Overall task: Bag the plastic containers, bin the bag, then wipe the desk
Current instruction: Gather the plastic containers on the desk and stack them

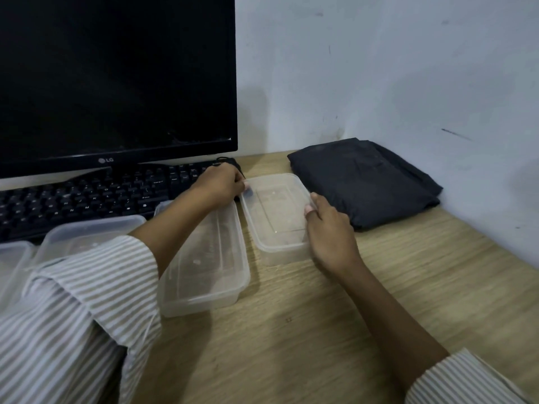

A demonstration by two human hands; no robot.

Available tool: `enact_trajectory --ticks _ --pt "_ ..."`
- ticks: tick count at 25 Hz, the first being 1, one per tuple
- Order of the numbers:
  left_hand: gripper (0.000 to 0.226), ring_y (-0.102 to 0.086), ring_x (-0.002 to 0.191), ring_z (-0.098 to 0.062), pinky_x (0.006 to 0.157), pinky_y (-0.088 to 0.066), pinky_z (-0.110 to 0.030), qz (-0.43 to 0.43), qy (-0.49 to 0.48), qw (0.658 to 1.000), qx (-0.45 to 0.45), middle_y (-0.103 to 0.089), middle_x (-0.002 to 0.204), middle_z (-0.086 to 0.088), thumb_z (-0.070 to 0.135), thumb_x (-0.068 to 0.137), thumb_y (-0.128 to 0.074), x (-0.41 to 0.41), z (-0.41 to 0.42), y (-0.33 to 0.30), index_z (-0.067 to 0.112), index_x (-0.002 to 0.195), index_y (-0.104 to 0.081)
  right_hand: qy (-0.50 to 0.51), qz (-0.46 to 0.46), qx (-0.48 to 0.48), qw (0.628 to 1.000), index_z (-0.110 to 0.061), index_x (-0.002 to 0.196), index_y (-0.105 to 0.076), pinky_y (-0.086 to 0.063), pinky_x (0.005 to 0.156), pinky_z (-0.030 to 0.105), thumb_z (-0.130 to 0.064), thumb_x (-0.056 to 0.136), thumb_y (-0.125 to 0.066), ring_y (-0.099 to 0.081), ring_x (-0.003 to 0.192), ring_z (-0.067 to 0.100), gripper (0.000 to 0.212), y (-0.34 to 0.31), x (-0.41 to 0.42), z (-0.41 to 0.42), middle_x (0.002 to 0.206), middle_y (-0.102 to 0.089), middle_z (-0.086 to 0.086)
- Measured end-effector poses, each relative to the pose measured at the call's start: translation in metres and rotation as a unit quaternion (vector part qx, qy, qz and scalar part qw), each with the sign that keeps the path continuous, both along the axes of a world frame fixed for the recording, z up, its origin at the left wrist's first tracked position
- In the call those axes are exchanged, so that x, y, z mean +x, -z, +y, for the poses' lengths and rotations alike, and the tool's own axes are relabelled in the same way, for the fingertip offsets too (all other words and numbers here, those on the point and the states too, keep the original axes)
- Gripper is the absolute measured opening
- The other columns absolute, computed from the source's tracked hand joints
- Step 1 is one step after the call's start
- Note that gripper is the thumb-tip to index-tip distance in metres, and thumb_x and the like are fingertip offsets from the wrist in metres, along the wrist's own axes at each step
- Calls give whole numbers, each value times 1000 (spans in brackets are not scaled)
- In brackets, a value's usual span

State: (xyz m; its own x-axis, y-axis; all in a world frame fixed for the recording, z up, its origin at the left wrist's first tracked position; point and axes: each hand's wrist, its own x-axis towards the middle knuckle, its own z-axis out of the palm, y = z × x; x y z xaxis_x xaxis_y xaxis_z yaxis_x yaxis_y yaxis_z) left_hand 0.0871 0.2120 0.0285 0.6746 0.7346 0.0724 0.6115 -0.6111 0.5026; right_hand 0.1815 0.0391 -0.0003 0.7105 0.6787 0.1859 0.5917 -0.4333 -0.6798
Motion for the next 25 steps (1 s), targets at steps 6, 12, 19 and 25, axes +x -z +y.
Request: enact_trajectory --ticks 6,12,19,25 --pt "29 -52 113 -30 96 -32 -44 53 -54 996 51 -60 116 -7 39 98 -40 3 -2 9 19 113 -56 2 -9 10 1000 -13 145 -40 -36 105 32 -19 102 -35 -47 130 26 44 0 -2 -1 145 -49 5" --pt "35 -57 103 -25 101 -35 -43 2 -26 999 -43 -65 105 -2 50 88 -56 -5 -2 10 20 105 -64 11 7 15 1000 -14 143 -42 -39 100 36 -19 102 -36 -51 123 31 42 -4 2 -6 136 -56 10" --pt "45 -58 104 -27 101 -38 -54 39 3 999 -33 -65 108 -2 59 81 -59 -4 -1 8 21 104 -58 8 10 11 1000 -15 144 -41 -38 99 35 -16 102 -36 -51 122 31 42 -5 3 -8 135 -57 12" --pt "55 -60 86 -30 108 -23 -64 52 -23 998 -7 -48 59 2 68 83 -47 -13 -20 5 19 59 -47 8 41 26 999 -16 142 -43 -38 99 37 -17 100 -37 -51 121 30 42 -5 5 -10 133 -57 11"
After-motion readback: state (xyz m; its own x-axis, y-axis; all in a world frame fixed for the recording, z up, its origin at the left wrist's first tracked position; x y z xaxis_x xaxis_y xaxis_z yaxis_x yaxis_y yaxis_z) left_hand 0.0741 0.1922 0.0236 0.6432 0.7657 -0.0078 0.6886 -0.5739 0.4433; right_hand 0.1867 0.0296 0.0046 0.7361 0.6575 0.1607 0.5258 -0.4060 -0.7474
